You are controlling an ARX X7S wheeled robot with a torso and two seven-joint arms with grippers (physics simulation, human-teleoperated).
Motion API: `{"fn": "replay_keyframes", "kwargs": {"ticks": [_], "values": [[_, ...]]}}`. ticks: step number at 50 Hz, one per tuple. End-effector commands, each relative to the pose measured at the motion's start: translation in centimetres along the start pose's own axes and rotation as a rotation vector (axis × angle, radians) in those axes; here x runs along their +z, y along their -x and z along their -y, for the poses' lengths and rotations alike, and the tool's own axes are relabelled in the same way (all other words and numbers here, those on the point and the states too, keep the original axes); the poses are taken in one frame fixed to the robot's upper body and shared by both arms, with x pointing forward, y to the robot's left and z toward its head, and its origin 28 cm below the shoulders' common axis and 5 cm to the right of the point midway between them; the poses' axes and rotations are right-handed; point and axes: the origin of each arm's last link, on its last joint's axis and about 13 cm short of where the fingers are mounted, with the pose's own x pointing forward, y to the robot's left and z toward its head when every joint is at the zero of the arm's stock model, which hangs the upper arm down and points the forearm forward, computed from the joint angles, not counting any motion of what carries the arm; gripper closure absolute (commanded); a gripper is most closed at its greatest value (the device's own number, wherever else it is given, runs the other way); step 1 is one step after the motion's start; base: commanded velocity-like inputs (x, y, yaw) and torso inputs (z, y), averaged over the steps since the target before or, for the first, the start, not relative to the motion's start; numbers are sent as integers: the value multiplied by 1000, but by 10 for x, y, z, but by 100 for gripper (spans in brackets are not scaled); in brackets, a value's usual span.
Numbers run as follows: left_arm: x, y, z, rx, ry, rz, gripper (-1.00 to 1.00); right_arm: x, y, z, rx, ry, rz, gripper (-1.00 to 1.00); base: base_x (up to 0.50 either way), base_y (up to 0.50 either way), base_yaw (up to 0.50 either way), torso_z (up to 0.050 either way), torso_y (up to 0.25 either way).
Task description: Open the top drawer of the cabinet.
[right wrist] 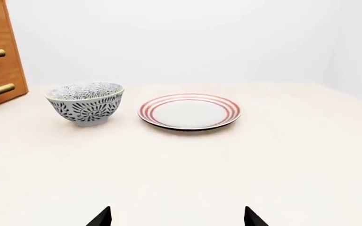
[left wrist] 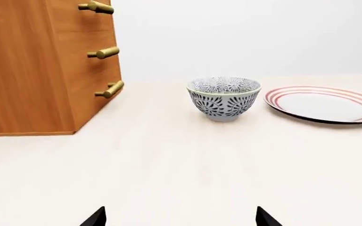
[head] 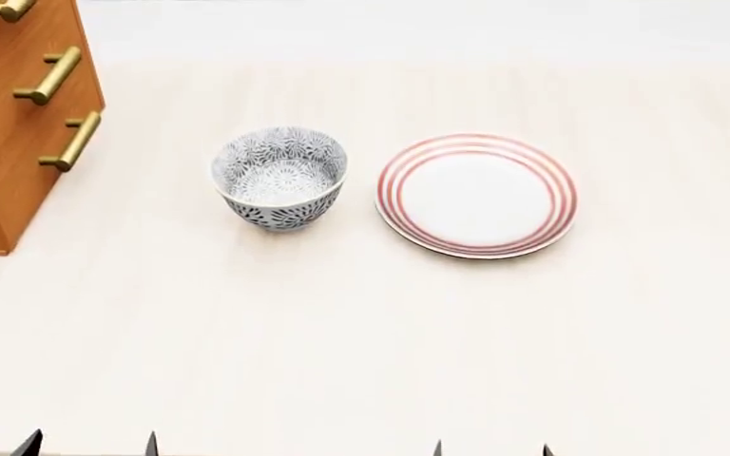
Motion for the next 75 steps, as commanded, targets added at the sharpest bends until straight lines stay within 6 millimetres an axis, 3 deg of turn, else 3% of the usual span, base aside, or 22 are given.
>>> {"fn": "replay_keyframes", "kwargs": {"ticks": [1,24,75], "values": [[1,1,0,0,14,12,-100,2,1,0,9,-10,17,-100,0,0,0,50,0],[1,1,1,-6,9,14,-100,5,2,0,21,-27,44,-100,0,0,0,50,0],[1,1,2,-17,14,15,-100,6,2,0,35,-44,68,-100,493,0,0,0,0]]}}
